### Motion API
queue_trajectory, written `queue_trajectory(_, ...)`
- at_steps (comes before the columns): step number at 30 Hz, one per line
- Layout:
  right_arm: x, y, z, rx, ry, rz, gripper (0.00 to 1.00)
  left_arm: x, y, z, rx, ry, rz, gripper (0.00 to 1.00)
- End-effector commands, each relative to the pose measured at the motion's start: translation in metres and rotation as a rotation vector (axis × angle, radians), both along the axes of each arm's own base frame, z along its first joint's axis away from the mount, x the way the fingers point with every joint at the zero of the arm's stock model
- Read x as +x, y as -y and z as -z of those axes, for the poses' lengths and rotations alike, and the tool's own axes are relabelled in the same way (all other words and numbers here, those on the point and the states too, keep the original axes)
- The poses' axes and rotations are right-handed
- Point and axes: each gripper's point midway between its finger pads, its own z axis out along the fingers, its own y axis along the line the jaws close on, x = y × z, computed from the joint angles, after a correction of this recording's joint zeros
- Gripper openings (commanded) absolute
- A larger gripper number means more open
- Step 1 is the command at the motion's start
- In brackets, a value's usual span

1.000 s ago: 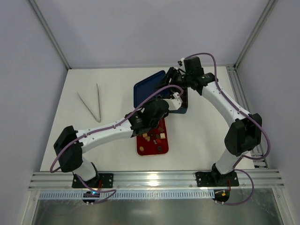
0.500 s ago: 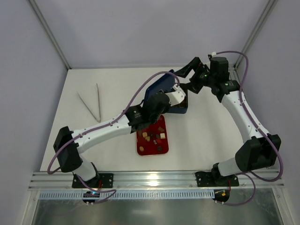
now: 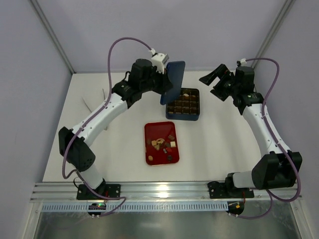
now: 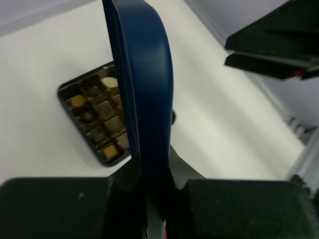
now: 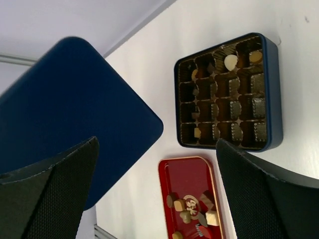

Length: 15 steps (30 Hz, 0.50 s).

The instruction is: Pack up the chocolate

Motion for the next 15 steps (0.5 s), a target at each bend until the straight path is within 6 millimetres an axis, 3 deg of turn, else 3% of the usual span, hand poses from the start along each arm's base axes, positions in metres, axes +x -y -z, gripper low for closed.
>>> queue_trajectory(1,0.005,0.008,0.009,-0.089,0.041,0.002,1.0,-0.022,0.037,-0.027,-0.285,-0.224,0.199,0.0)
queue_trajectory(5,0.008,0.011,0.028,-0.126,0.015,-0.007,1.0,-0.003,0.04,-0.02,-0.421,-0.363,0.234,0.0)
queue_trajectory(6,0.009,0.01,0.032,-0.139,0.011,-0.016,1.0,0.003,0.042,-0.009,-0.445,-0.427,0.225,0.0)
queue_trajectory(8,0.014,0.011,0.042,-0.149,-0.012,-0.023,1.0,0.012,0.041,-0.01,-0.487,-0.456,0.257,0.0)
queue_trajectory(10,0.016,0.009,0.049,-0.156,-0.024,-0.035,1.0,0.025,0.044,0.006,-0.516,-0.527,0.24,0.0)
queue_trajectory(11,0.022,0.008,0.061,-0.158,-0.049,-0.044,1.0,0.042,0.044,0.02,-0.56,-0.561,0.269,0.0)
queue_trajectory(14,0.026,0.008,0.069,-0.162,-0.064,-0.051,1.0,0.051,0.041,0.017,-0.623,-0.585,0.296,0.0)
queue_trajectory(15,0.027,0.008,0.073,-0.168,-0.069,-0.055,1.0,0.057,0.042,0.028,-0.652,-0.645,0.286,0.0)
